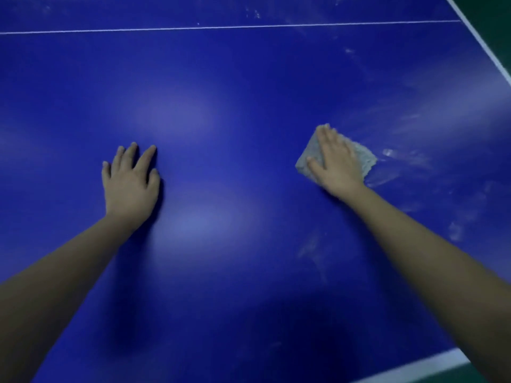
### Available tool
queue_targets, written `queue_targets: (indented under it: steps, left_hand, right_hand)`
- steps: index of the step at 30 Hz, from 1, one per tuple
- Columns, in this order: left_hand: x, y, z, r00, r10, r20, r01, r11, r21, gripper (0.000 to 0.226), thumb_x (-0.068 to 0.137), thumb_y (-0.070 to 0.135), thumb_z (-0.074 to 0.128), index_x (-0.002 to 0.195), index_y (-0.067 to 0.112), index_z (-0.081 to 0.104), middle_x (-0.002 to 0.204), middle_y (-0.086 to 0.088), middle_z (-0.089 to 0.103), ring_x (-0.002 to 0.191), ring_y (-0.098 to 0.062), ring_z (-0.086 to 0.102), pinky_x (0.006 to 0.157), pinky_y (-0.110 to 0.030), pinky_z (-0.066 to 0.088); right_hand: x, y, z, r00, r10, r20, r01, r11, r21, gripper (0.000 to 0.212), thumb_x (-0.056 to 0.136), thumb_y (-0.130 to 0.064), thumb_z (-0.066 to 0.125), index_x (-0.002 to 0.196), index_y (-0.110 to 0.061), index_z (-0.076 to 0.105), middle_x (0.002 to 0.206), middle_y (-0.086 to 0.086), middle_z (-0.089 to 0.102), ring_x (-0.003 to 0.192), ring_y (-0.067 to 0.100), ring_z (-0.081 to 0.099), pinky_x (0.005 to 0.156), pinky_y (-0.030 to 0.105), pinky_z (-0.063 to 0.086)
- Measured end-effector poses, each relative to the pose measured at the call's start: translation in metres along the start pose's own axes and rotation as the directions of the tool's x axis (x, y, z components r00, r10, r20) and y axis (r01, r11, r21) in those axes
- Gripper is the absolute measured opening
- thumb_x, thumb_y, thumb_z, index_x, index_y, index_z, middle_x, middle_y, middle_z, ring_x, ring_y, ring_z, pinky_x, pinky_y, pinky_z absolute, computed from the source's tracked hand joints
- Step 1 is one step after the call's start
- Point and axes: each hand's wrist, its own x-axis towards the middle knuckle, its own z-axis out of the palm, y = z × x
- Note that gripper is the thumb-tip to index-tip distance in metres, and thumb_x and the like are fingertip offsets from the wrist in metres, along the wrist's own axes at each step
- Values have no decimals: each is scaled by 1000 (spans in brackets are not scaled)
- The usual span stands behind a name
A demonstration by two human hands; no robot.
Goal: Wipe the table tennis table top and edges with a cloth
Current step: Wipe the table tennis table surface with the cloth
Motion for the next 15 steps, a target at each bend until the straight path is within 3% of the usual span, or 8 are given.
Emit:
queue_targets:
  steps: [2, 4, 6, 8, 11, 13, 15]
  left_hand:
    - [-29, 13, -2, 996, 86, 9, -85, 996, -32, 45, 89, 17, 39, 132, 9, 50, 140, -19, 42, 134, -35, 32, 108, -52, 19]
    - [-64, 29, -2, 982, 183, 46, -181, 983, -43, 49, 84, 19, 38, 129, 7, 54, 139, -19, 45, 132, -34, 38, 107, -51, 22]
    - [-92, 40, 1, 968, 233, 88, -230, 972, -38, 48, 88, 19, 40, 133, 10, 51, 143, -18, 41, 136, -34, 34, 109, -51, 19]
    - [-108, 44, 3, 967, 215, 137, -211, 977, -44, 45, 94, 18, 42, 139, 15, 43, 150, -14, 32, 141, -30, 23, 112, -50, 14]
    - [-126, 42, 4, 960, 215, 177, -208, 976, -60, 48, 97, 22, 40, 144, 20, 34, 155, -10, 22, 144, -26, 13, 114, -47, 7]
    - [-137, 39, 3, 949, 256, 184, -252, 967, -42, 47, 99, 27, 31, 146, 22, 30, 155, -8, 19, 145, -25, 10, 115, -45, 5]
    - [-144, 37, 3, 942, 289, 173, -289, 957, -27, 48, 99, 28, 27, 146, 22, 30, 155, -9, 20, 145, -26, 11, 115, -45, 5]
  right_hand:
    - [-13, -9, 5, 983, 183, -29, -182, 983, 38, 68, 97, -40, 35, 151, -9, 8, 160, 8, 8, 147, 21, 5, 119, 40, 4]
    - [-45, -42, 15, 977, 211, -43, -211, 978, 4, 69, 96, -40, 34, 151, -8, 7, 159, 9, 7, 147, 22, 5, 118, 41, 4]
    - [-95, -84, 28, 998, 66, -15, -67, 998, -15, 70, 95, -40, 35, 151, -7, 9, 159, 11, 9, 146, 25, 9, 117, 41, 2]
    - [-157, -119, 35, 984, -175, 29, 176, 984, -16, 70, 90, -42, 36, 148, -6, 23, 156, 13, 22, 144, 27, 20, 117, 41, 4]
    - [-237, -141, 45, 834, -521, 181, 537, 842, -49, 70, 86, -47, 38, 146, -11, 32, 152, 8, 32, 141, 24, 28, 115, 42, 13]
    - [-254, -125, 45, 739, -620, 263, 652, 757, -49, 70, 87, -48, 40, 147, -14, 28, 154, 6, 28, 143, 20, 23, 115, 39, 13]
    - [-250, -100, 39, 784, -583, 213, 605, 795, -52, 68, 87, -46, 41, 146, -14, 32, 153, 6, 29, 141, 21, 26, 114, 37, 11]
